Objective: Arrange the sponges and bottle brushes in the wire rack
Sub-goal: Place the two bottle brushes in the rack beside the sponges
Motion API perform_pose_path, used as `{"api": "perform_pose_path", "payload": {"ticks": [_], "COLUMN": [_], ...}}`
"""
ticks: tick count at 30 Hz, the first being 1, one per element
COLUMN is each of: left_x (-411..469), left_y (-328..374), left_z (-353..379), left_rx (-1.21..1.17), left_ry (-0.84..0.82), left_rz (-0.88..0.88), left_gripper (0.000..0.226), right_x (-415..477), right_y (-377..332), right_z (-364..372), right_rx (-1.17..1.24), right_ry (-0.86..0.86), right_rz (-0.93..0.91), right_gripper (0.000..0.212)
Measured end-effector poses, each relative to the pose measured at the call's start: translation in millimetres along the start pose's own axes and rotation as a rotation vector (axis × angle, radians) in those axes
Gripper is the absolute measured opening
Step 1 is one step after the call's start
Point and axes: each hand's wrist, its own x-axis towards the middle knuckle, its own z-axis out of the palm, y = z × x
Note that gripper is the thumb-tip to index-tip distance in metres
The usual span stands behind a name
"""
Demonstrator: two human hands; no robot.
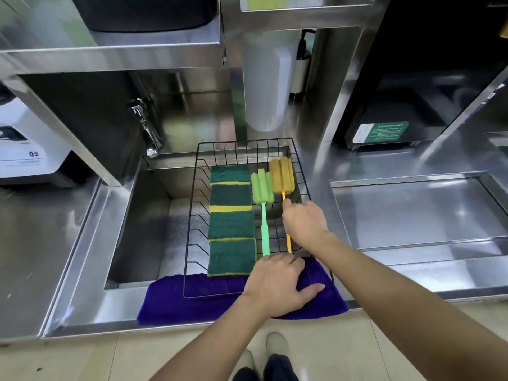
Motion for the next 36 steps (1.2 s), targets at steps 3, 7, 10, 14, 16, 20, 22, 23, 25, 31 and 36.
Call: {"api": "perform_pose_path", "payload": {"ticks": [3, 7, 10, 14, 16, 20, 22, 23, 25, 31, 36], "left_x": [0.0, 2.2, 6.7, 20.7, 31.2, 50.1, 55.8, 57.6, 61.3, 69.4, 76.3], "left_y": [0.2, 1.9, -7.9, -40.3, -55.4, -75.5, -82.6, -84.4, -85.3, -84.3, -78.5], "left_z": [1.0, -6.0, -18.9, -25.1, -23.5, -18.4, -15.2, -13.5, -11.7, -16.7, -10.9], "left_rx": [-0.002, -0.082, -0.266, -0.062, 0.11, 0.451, 0.591, 0.619, 0.663, 0.742, 0.765], "left_ry": [-0.007, -0.073, -0.05, 0.122, 0.041, -0.266, -0.374, -0.41, -0.473, -0.448, -0.396], "left_rz": [0.0, -0.036, -0.205, -0.24, -0.164, -0.041, -0.022, -0.03, -0.04, -0.146, -0.2], "left_gripper": [0.064, 0.059, 0.042, 0.011, 0.023, 0.05, 0.054, 0.056, 0.059, 0.068, 0.068], "right_x": [3.8, 0.7, 2.3, -1.8, -4.2, -5.4, -5.4, -5.3, -5.0, -4.6, -4.5], "right_y": [-7.9, -20.7, -17.5, -14.2, -14.0, -11.7, -11.8, -11.7, -10.8, -9.5, -10.1], "right_z": [0.8, 5.6, 5.6, 2.0, -0.4, -3.3, 0.1, 2.3, 5.4, 3.6, 1.6], "right_rx": [0.0, -0.012, 0.005, -0.021, -0.039, -0.047, -0.057, -0.054, -0.039, -0.108, -0.12], "right_ry": [-0.03, -0.06, -0.068, -0.118, -0.122, -0.126, -0.077, -0.047, -0.019, -0.078, -0.101], "right_rz": [0.062, 0.122, 0.159, 0.101, 0.079, 0.07, 0.06, 0.054, 0.031, -0.014, -0.025], "right_gripper": [0.021, 0.016, 0.014, 0.02, 0.022, 0.026, 0.046, 0.056, 0.064, 0.063, 0.061]}}
